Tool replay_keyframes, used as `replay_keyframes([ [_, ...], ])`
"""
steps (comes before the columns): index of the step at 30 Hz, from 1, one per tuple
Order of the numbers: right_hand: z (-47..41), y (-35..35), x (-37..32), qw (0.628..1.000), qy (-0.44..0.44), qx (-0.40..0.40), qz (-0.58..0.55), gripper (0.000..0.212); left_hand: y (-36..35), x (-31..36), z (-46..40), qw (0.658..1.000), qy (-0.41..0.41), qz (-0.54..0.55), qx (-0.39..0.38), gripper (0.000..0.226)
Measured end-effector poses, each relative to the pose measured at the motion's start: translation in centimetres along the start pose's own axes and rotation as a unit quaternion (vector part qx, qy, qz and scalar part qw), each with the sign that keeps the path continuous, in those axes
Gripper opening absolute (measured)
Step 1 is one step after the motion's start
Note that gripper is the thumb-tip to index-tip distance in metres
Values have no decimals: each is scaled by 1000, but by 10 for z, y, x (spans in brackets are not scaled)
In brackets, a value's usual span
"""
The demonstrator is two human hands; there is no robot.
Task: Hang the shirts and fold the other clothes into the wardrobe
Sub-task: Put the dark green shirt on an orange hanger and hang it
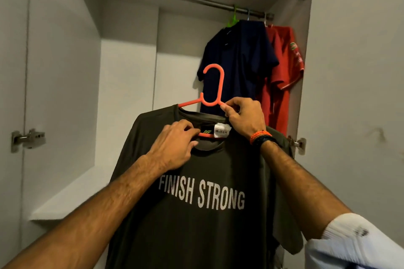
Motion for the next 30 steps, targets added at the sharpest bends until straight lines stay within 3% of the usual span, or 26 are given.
replay_keyframes([
  [15,-235,-87,34,984,99,83,123,23,-60,-116,-218,994,17,26,101,50],
  [19,-295,-115,34,971,109,130,170,21,-78,-160,-277,985,-12,52,164,50],
  [30,-418,-147,25,922,109,212,305,16,-90,-235,-418,963,-75,103,235,54],
])
Point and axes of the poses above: each hand's wrist, its own z-axis away from the middle knuckle, its own y-axis out of the back of the hand, x = y × z, the point moved 3 cm from there along -z, towards the middle knuckle, and after that the axes turned 3 degrees about -z, right-handed, at the moved point
